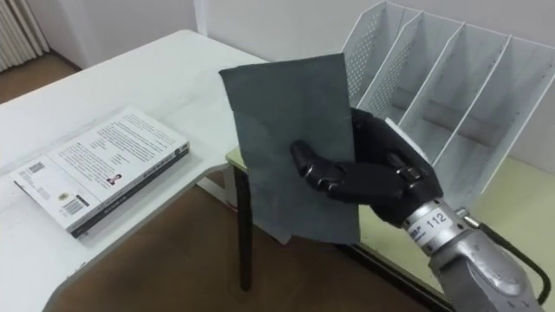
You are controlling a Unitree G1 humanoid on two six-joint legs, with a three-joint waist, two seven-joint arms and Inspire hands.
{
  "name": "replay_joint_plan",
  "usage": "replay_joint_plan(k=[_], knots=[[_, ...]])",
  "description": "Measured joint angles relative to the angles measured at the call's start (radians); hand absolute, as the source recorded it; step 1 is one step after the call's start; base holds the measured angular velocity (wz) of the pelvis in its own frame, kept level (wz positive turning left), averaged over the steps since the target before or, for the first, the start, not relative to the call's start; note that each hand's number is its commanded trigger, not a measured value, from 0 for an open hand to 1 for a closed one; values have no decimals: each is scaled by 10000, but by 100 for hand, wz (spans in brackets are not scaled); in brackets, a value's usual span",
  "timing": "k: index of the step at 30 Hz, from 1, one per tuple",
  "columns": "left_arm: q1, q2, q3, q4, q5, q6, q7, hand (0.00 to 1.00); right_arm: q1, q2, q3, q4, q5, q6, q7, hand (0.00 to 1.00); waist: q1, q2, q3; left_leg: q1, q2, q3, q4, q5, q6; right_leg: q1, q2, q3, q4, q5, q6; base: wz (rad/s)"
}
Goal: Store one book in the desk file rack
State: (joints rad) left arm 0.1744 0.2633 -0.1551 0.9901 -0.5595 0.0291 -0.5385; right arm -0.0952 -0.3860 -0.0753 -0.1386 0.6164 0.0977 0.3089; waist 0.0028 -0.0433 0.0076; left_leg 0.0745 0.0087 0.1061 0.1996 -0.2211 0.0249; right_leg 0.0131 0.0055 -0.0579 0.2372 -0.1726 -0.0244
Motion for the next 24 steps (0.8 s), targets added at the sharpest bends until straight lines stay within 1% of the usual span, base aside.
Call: replay_joint_plan(k=[2,3,5,6,8,9,11,12,14,16,18,20,22,24], knots=[[117,-43,69,274,313,-81,215,0,-368,2,-360,-3,-154,-99,-889,100,-23,-10,-5,15,-7,-10,-30,-1,0,21,3,-10,-19,-1,0,0],[148,-67,162,294,399,-93,268,0,-463,2,-430,-23,-256,-114,-1094,100,-23,-14,-12,9,-12,-13,-30,-1,0,20,4,-9,-34,-1,0,0],[189,-250,445,605,678,-168,563,0,-744,16,-703,-397,-1308,-143,-1955,100,25,22,-42,-2,-12,-34,-40,-1,-1,66,29,-9,-168,24,5,0],[216,-275,475,670,735,-172,601,0,-847,21,-701,-429,-1584,-185,-2171,100,39,30,-47,-9,-12,-53,-42,-1,-1,76,31,-15,-176,27,4,0],[253,-327,525,712,816,-181,778,0,-1159,34,-684,-432,-2262,-377,-3005,100,60,23,-61,-16,-7,-54,-34,0,-2,57,35,-32,-167,31,-2,0],[239,-373,579,757,830,-197,807,0,-1251,34,-685,-423,-2358,-378,-3210,100,65,25,-61,-15,-9,-52,-34,0,-2,54,34,-25,-167,31,-1,0],[88,-501,664,1097,936,-243,987,0,-1618,35,-687,-342,-2616,-378,-4066,100,179,57,-43,-18,-17,-31,-48,1,-1,28,27,-11,-160,31,-1,-2],[80,-511,691,1136,935,-244,998,0,-1700,34,-690,-342,-2717,-378,-4300,100,232,58,-45,-13,-17,-29,-57,1,0,24,31,-8,-156,30,0,0],[18,-558,747,1345,917,-279,1055,0,-2156,34,-689,-280,-3016,-378,-5167,100,290,55,-44,-1,-15,-33,-90,3,-1,34,40,-20,-163,29,-1,0],[19,-592,831,1364,921,-308,1146,0,-2538,32,-692,-217,-3422,-380,-5760,100,307,5,-26,-4,-12,-38,-93,3,-2,37,41,-36,-169,28,-1,0],[42,-594,945,1344,935,-309,1176,0,-2914,26,-703,-74,-3560,-379,-6263,100,309,-59,-45,-12,-9,-48,-91,4,-2,38,42,-54,-182,28,-1,0],[105,-590,1134,1346,943,-308,1236,0,-3279,16,-745,49,-3562,-384,-6874,100,307,-145,-80,-42,-19,-118,-77,3,-2,58,28,-121,-214,27,-1,8],[129,-572,1176,1380,930,-307,1364,0,-3421,9,-803,98,-3595,-418,-7277,100,271,-195,-99,-107,-36,-228,-13,3,-2,81,-3,-254,-272,30,3,17],[146,-581,1209,1385,929,-296,1401,0,-3638,8,-836,297,-3583,-442,-7539,100,292,-198,-104,-105,-41,-262,-10,3,-2,83,-6,-284,-313,44,7,9]])
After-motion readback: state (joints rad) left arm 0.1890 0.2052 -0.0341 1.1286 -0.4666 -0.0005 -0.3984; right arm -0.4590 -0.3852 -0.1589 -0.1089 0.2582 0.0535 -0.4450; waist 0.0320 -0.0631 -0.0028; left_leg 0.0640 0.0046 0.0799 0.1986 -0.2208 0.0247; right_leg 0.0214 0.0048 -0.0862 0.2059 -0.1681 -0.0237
